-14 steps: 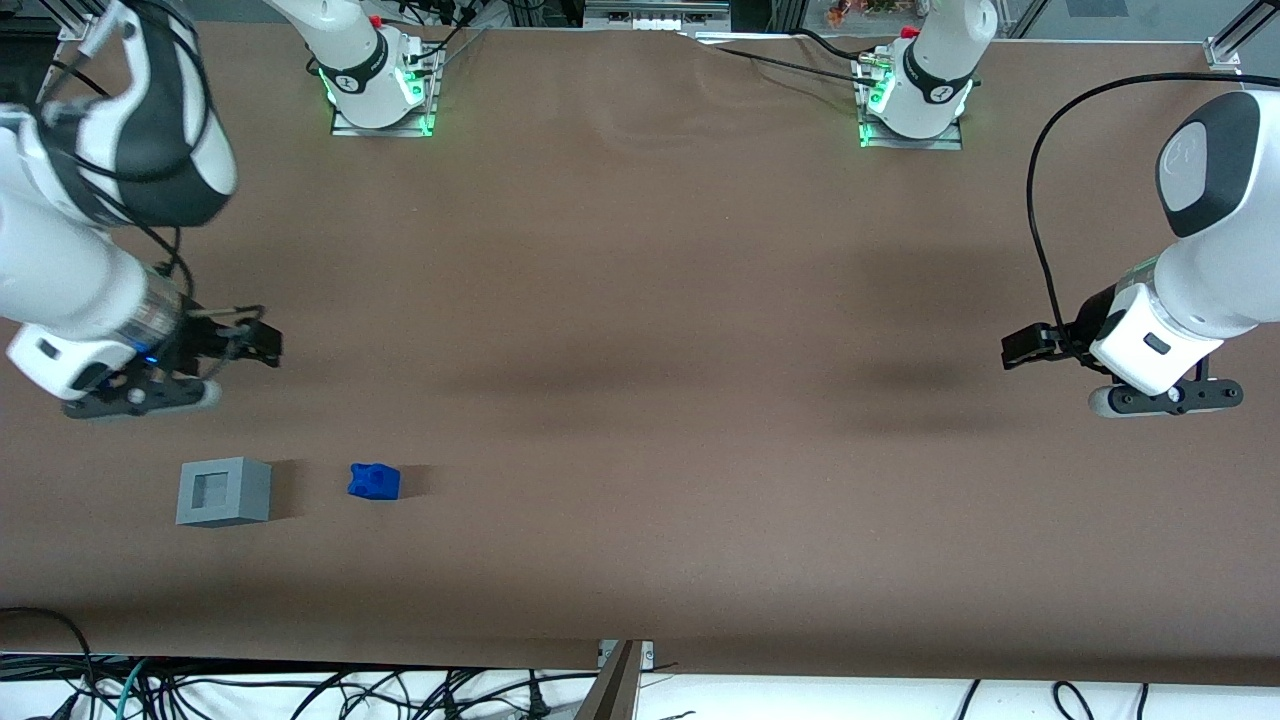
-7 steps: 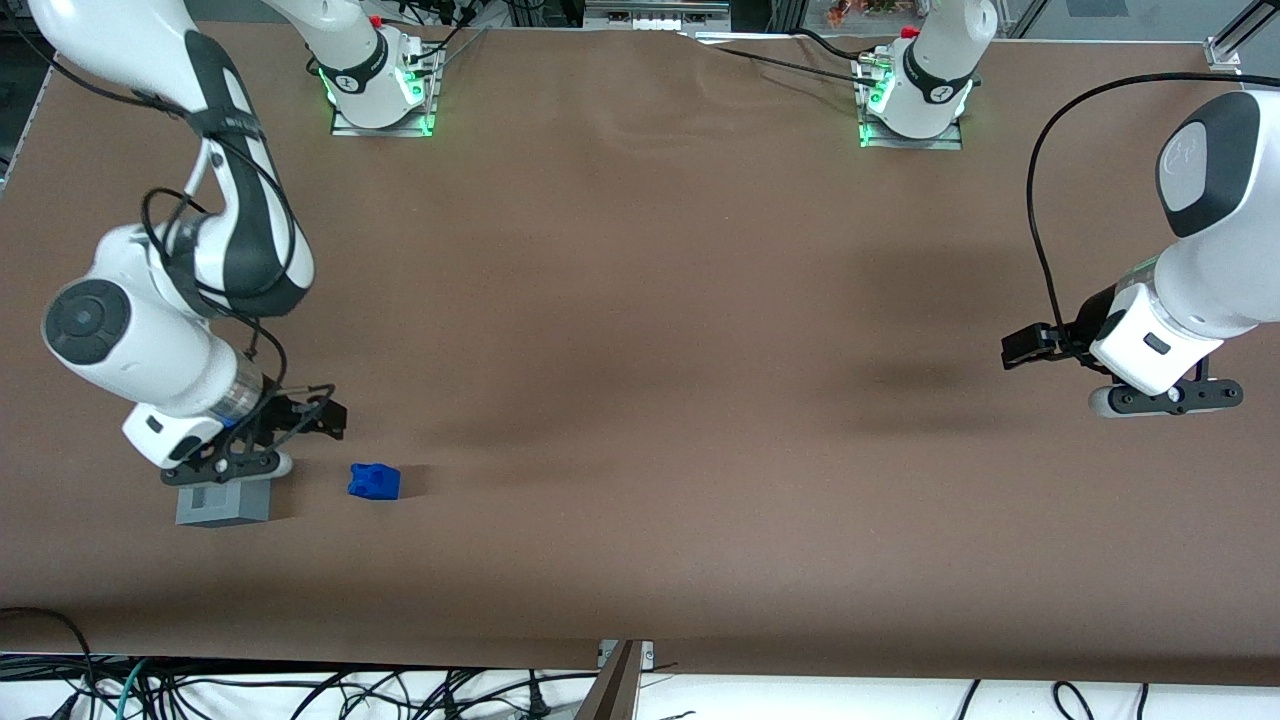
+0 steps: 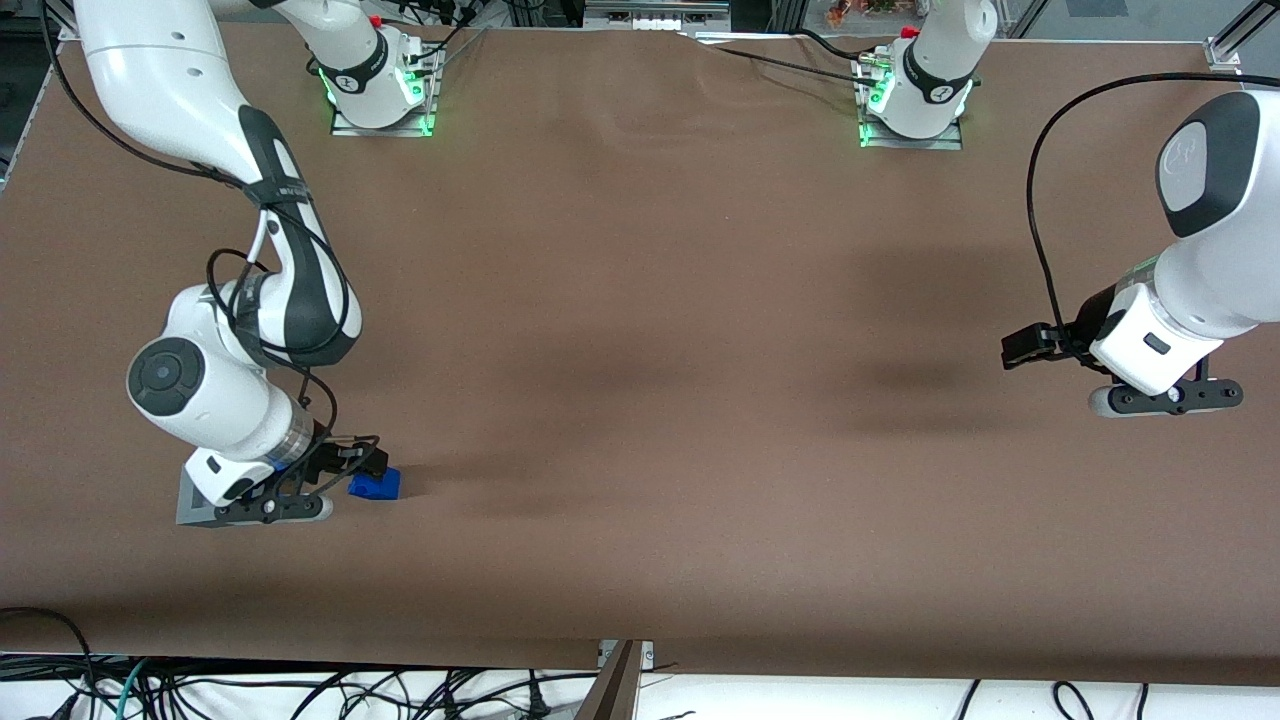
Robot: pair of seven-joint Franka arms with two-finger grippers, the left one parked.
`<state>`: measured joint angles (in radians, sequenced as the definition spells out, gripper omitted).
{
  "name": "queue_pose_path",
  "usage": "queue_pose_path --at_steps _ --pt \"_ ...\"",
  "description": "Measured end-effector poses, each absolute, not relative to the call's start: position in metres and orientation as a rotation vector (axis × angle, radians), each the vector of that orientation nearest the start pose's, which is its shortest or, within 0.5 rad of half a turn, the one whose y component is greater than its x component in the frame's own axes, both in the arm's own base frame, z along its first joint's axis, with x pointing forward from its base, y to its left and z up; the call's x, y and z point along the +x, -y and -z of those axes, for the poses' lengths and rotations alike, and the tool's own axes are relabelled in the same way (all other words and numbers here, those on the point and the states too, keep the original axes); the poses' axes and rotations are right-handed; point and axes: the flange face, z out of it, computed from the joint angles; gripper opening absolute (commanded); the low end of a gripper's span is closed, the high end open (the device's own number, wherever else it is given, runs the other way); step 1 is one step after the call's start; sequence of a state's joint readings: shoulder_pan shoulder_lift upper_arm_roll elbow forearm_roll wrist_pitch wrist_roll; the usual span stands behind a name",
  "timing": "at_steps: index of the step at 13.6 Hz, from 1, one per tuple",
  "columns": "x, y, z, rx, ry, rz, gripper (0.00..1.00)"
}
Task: Insert blue part into gray base with right arm
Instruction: 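Lower the right gripper around the blue part and close it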
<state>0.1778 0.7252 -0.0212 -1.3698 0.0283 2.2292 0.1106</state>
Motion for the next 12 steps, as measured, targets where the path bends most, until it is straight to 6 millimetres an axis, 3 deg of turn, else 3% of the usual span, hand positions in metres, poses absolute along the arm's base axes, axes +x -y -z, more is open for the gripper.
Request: queue_pose_path --at_steps 5,12 --pt "0.739 -0.120 -0.259 -3.113 0.049 0.176 0.99" --pt "0.738 -0.117 -0.246 -3.119 0.045 0.147 0.99"
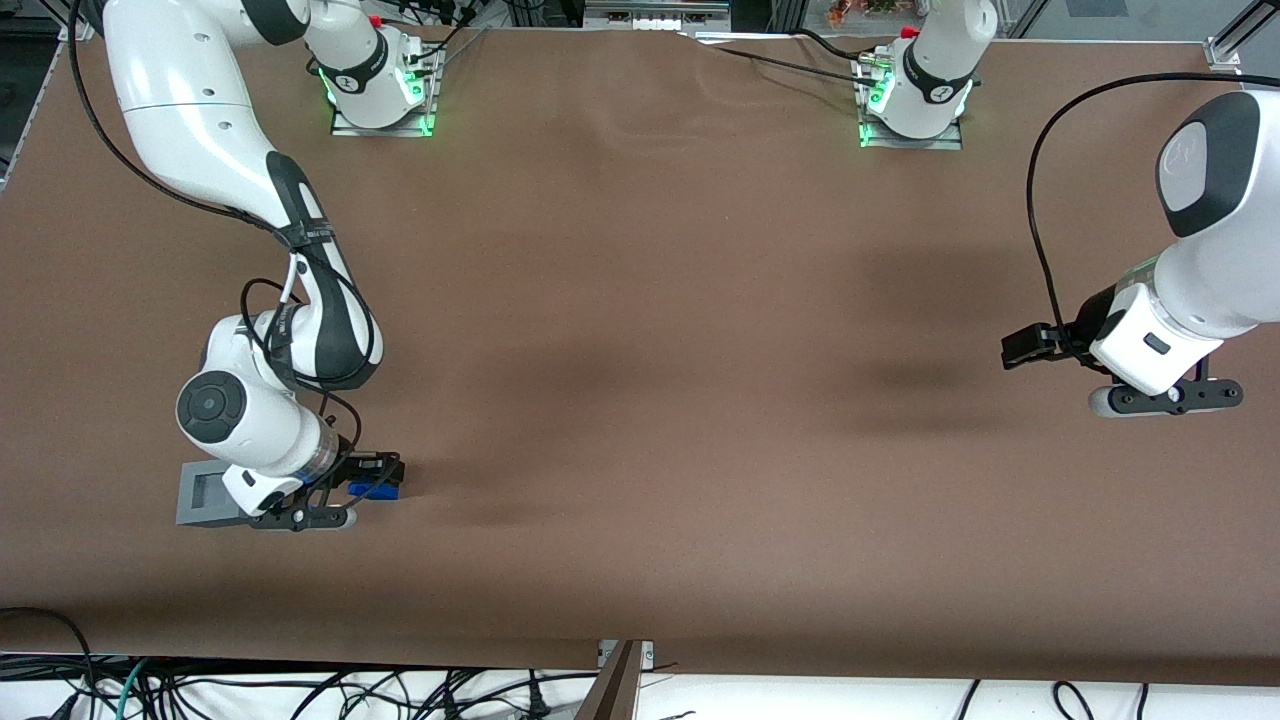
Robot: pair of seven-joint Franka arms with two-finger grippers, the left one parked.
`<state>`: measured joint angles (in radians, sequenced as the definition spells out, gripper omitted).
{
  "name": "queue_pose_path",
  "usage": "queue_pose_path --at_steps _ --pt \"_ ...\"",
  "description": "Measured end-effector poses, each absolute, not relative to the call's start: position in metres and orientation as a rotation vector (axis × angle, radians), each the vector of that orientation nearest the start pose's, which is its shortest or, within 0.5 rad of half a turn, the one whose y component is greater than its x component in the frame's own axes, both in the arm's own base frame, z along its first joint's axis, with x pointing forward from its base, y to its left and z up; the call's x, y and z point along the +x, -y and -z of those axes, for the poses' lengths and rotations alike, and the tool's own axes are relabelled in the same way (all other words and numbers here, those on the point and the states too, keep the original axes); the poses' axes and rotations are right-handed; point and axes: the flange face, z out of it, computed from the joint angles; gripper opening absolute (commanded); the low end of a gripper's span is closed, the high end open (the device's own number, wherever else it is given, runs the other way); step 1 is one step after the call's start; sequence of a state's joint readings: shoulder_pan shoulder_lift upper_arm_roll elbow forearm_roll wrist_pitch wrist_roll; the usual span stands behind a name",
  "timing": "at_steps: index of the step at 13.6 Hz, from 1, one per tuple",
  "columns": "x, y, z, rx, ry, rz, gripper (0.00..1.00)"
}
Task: Insert blue part into gray base with right arm
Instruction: 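Lower the right gripper around the blue part and close it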
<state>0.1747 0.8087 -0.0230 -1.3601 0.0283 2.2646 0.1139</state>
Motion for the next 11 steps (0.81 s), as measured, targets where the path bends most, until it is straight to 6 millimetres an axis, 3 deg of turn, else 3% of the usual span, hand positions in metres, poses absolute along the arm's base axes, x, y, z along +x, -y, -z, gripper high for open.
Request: queue_pose_path --at_steps 3,6,8,11 --pt "0.7375 -0.1124 -0.2357 -3.124 0.035 0.128 0.96" --pt "0.7375 -0.1110 -0.2335 -3.126 0.034 0.124 0.60" --pt "0.7378 -0.1110 -0.2341 -3.126 0.034 0.126 0.43" --pt "0.7386 -0.1112 -0.2355 -3.125 0.034 0.131 0.41"
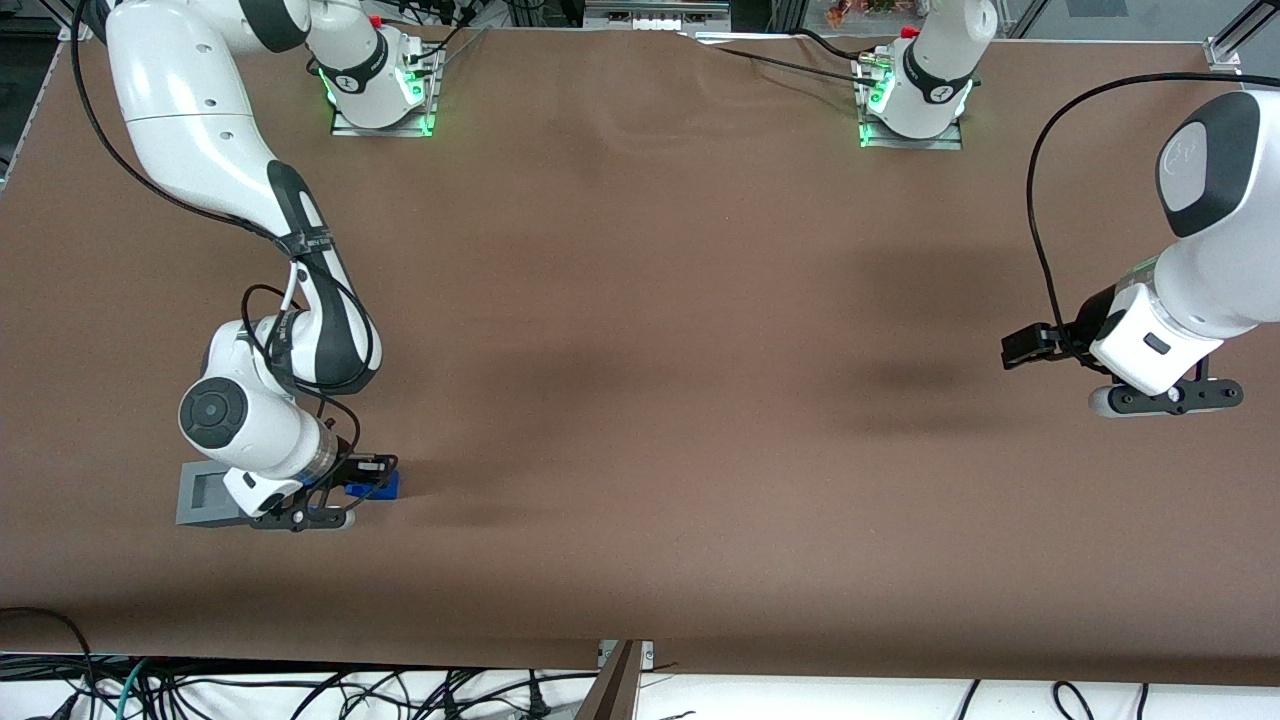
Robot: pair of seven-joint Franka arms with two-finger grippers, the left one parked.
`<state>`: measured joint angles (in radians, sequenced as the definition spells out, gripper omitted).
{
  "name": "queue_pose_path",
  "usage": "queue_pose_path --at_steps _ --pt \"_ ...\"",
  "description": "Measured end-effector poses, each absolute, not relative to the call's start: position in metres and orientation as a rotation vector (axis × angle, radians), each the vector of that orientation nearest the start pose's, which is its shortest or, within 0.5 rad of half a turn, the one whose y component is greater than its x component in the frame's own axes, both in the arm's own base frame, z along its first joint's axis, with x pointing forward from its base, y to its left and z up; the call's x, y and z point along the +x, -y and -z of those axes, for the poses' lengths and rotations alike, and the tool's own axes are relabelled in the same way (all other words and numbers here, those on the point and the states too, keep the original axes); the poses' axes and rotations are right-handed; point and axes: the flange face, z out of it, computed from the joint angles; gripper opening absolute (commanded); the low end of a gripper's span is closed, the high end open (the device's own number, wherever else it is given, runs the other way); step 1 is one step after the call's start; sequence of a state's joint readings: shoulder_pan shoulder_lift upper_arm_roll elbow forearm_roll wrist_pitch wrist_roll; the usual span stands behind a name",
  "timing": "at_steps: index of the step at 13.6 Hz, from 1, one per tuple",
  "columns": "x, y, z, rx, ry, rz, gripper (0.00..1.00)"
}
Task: Insert blue part into gray base with right arm
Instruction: 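Lift the blue part and carry it over the gray base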
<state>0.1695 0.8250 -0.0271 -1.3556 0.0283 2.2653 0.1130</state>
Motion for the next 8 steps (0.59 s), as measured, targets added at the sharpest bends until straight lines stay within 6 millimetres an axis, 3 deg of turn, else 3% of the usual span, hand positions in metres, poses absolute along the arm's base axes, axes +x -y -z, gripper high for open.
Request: queue_pose_path --at_steps 3,5,8 --pt "0.743 -0.111 -0.248 -3.123 0.040 0.157 0.41" --pt "0.749 -0.104 -0.273 -3.135 0.106 0.144 0.41" --pt "0.759 -0.051 -0.321 -3.153 0.232 0.136 0.41"
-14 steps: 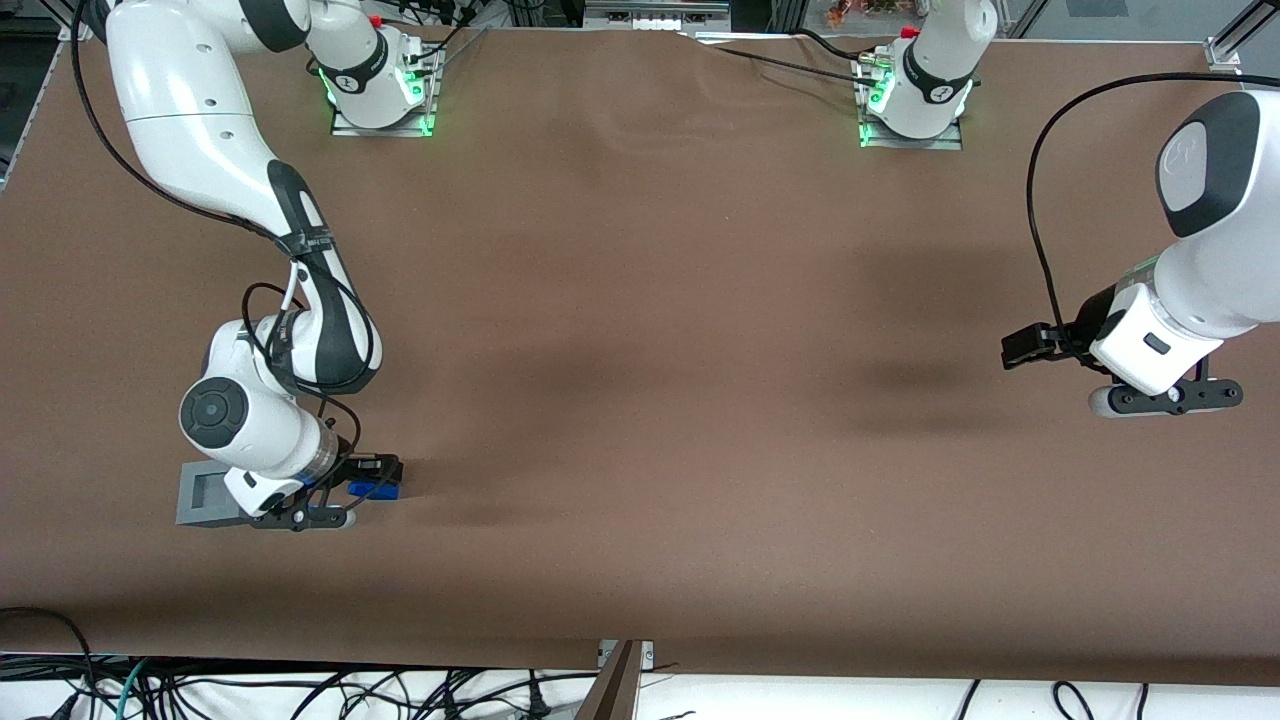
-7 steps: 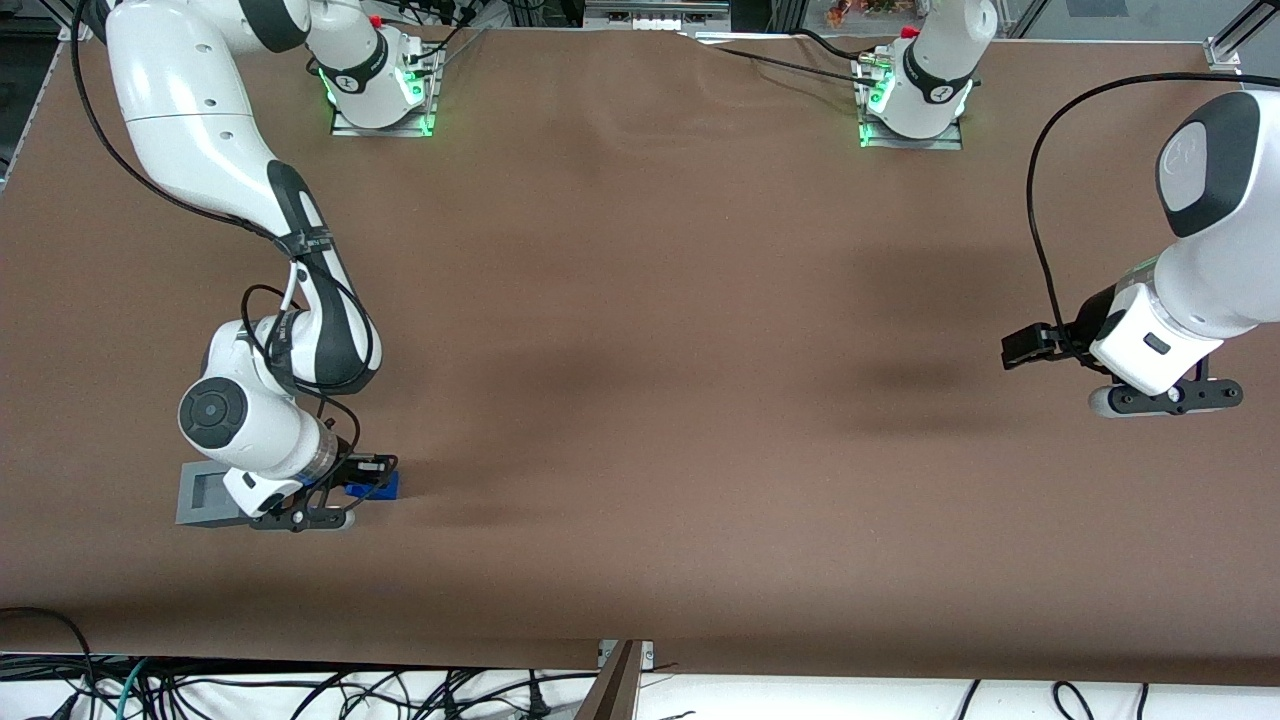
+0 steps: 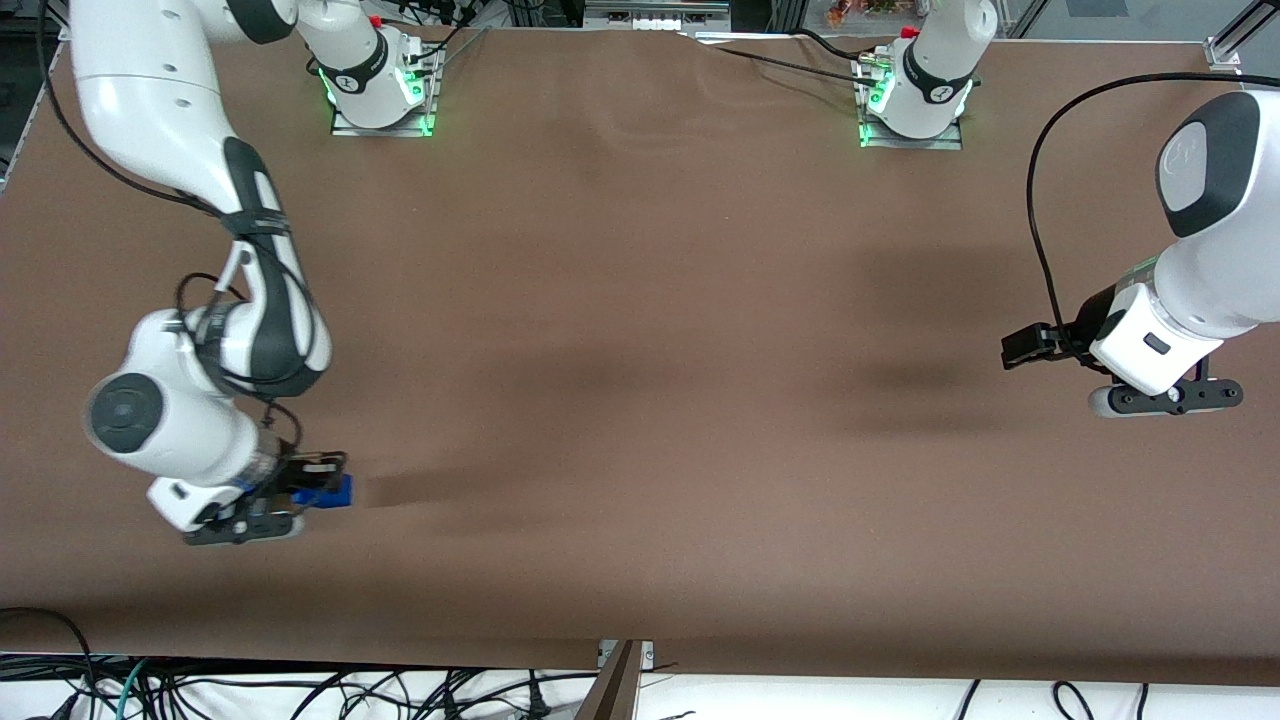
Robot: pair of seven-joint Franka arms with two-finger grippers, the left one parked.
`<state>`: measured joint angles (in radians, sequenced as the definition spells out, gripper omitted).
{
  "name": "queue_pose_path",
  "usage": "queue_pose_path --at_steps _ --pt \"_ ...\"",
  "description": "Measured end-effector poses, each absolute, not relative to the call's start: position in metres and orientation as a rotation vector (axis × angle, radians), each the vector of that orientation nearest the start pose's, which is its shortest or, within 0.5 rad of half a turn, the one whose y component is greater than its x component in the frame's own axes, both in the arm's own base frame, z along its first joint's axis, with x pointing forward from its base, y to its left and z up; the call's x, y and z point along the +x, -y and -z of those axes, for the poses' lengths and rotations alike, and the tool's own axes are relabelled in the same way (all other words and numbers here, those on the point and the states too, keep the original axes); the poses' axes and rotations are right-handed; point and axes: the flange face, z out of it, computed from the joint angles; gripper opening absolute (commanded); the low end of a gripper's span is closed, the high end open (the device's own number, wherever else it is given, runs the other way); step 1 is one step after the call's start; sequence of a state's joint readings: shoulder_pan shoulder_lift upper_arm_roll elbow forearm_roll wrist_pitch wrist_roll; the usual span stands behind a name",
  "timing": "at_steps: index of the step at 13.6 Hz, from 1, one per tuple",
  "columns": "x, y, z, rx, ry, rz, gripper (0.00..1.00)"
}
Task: Insert blue part into gray base with right arm
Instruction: 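Lift the blue part and carry it over the gray base, then lower the blue part into the gray base's square socket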
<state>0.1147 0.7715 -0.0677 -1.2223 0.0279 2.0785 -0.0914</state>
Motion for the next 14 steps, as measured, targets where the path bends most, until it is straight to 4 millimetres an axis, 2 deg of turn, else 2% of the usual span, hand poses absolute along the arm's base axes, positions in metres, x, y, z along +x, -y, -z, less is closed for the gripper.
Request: queue_pose_path --at_steps 3,5,9,14 --pt "0.761 0.016 -0.345 -3.155 0.294 0.110 0.41" --pt "0.760 0.041 -0.349 -3.157 0.295 0.107 0.41" --pt "0.760 0.060 -0.356 -3.161 0.278 0.124 0.41" --pt "0.757 0.085 -0.351 -3.165 0.250 0.112 0.41"
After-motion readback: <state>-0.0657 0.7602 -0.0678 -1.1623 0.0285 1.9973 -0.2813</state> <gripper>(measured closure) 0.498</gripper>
